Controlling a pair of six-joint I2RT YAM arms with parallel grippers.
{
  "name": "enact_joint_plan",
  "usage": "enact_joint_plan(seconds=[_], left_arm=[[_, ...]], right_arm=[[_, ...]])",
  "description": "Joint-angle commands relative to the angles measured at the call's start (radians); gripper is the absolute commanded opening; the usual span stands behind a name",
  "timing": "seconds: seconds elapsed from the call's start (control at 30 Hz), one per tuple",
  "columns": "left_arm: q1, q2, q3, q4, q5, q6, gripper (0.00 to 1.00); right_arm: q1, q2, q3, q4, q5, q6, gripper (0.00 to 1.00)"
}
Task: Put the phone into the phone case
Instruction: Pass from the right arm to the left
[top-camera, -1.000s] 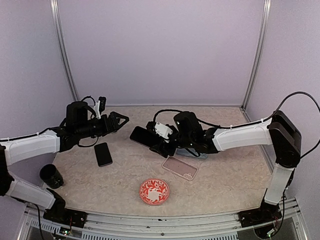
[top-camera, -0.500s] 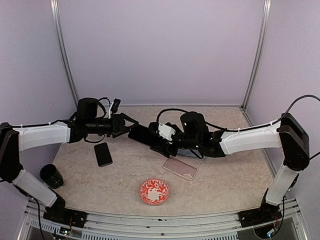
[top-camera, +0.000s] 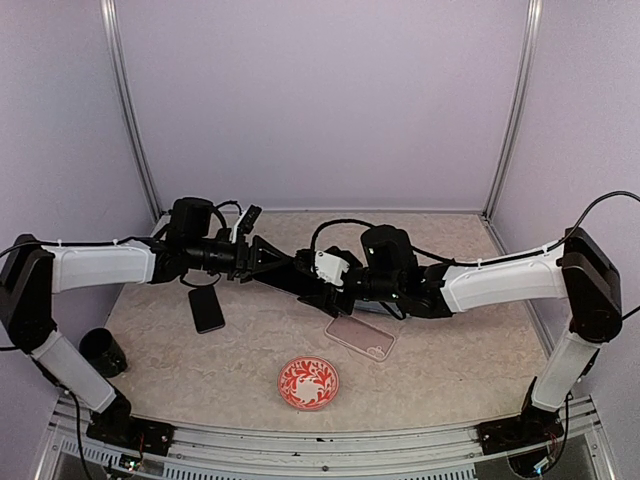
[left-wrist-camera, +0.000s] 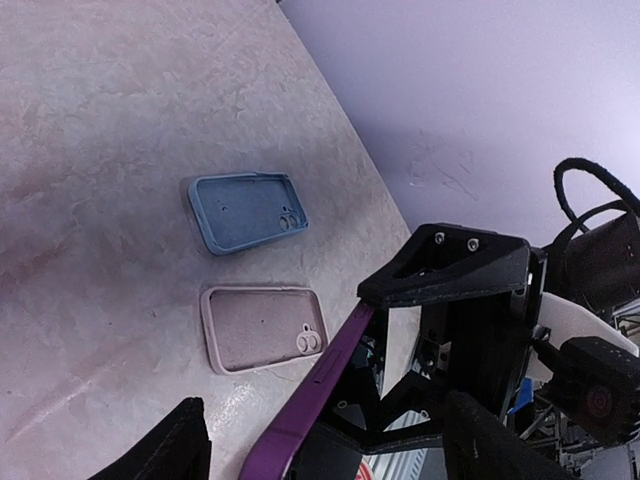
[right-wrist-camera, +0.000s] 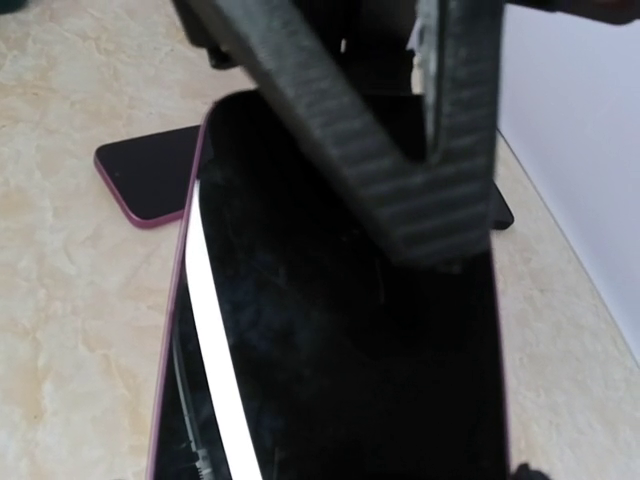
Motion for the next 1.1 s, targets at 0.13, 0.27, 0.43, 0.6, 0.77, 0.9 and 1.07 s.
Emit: enact_joint_plan(seconds=[0.13,0.27,0.43,0.6,0.77,0.9,1.07], left_arm=[[-0.018,0.015,0.016,0.058,0.088,0.005,0.66],[-0.019,0.018,0.014,0.063,0.107,0.002,0.52],[-0.019,0.020,0.018,0.063,0.120,0.003,0.31],[-0.021,0.021,0.019,0.069,0.126,0.000,0.16],[-0.021,0.021,0.018,0.070,0.128,0.001,0.05],[-0.021,0.018,0.016,0.069,0.131,0.002,0.00],[-0.021,0.010,0.012,0.070,0.115,0.010,0.00]], right_arm=[[0.011,-0.023,0.006,0.082,0.006,-0.025,0.52],[0.011,-0.019,0.006,0.079,0.011,-0.039,0.52],[0.011,-0.017,0.003,0.080,0.023,-0.048,0.53],[0.011,-0.017,-0.001,0.082,0.028,-0.053,0.53],[0.011,-0.025,-0.008,0.083,0.037,-0.061,0.54],[0.011,-0.024,-0.012,0.085,0.044,-0.066,0.55],[0.011,-0.028,-0.011,0.084,0.067,-0.069,0.71]])
